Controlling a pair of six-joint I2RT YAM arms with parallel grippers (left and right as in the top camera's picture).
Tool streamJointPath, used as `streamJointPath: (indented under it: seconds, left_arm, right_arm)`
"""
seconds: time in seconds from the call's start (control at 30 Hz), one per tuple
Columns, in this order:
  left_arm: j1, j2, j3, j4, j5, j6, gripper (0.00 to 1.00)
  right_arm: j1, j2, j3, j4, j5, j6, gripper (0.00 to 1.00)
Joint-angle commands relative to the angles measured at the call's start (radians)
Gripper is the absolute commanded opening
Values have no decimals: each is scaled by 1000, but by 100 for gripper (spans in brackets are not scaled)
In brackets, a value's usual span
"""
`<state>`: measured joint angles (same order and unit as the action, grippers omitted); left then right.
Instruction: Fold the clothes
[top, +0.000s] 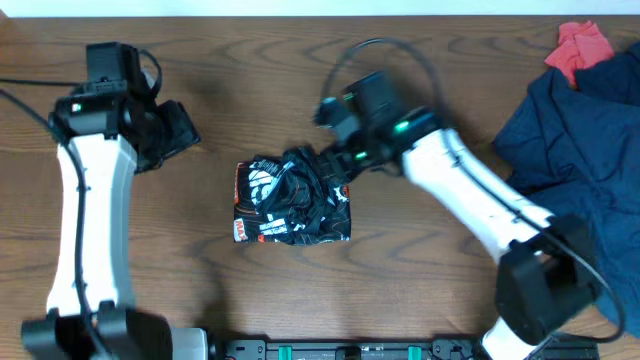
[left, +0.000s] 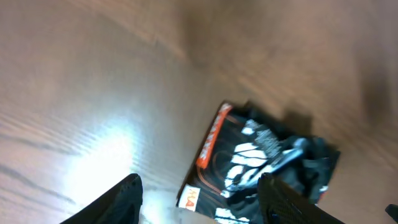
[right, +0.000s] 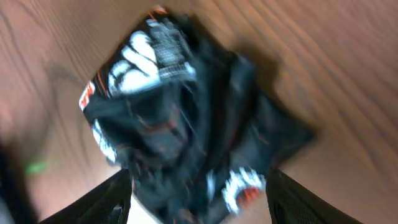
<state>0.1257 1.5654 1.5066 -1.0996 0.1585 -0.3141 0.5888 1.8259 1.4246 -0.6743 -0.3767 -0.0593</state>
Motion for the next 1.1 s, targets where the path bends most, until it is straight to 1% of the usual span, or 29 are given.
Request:
streamJointPath:
  seconds: [0.0,0.13,0.23,0.33,0.37,0.4,0.43,0.5,0.57,0.63,0.67,0.7,0.77,0.8,0.9,0.97,1.03,1.07]
  left_arm:
    - [-3,76,-52,-5,45,-4,61]
    - [-29,168,-89,11,45,3,61]
    - [-56,238,-99,21,75,29,61]
    - [-87,301,-99,38,92,60,61]
    - [-96,317,-99,44,92,60,61]
    - [-106,333,-99,52,92,60,61]
    - [-118,351,-99,61,92,61,61]
    - [-138,383,-99,80,91,75,61]
    - [-156,420,-99,96,92,74,61]
    - [-169,452,-99,99,92,74,61]
    - [-174,467,-99,99,92,74,61]
    - [-180,481,-99,99,92,74,61]
    - [-191,503,-99,103,92,74,61]
    - [-196,512,-99,108,92,74,61]
    - [-204,530,-99,119,91,74,61]
    - [-204,531,-99,118,91,74,61]
    - [-204,531,-99,115,91,74,61]
    - [-203,531,-99,114,88,74,61]
  right_arm:
    - [78,45,8,59,156,21,66]
    - [135,105,8,138,320,88,66]
    - [145,154,8,167,351,119,65]
    - [143,194,8,190,378,169,58]
    - [142,205,8,198,385,175,52]
    - [139,213,8,203,396,183,40]
    - [136,221,8,203,409,196,17]
    - [127,225,8,186,428,226,5]
    - [110,226,8,142,480,276,1]
    - [86,226,8,82,573,360,1]
    - [72,226,8,56,603,395,4]
    - [56,225,8,33,613,423,11]
    - [25,225,8,18,578,422,27]
    - [11,225,8,14,550,416,30]
    - [-15,217,8,0,502,399,34]
    - [-23,200,9,-12,490,399,34]
    - [-24,168,15,-15,429,361,34]
    - [-18,133,26,-13,362,316,35]
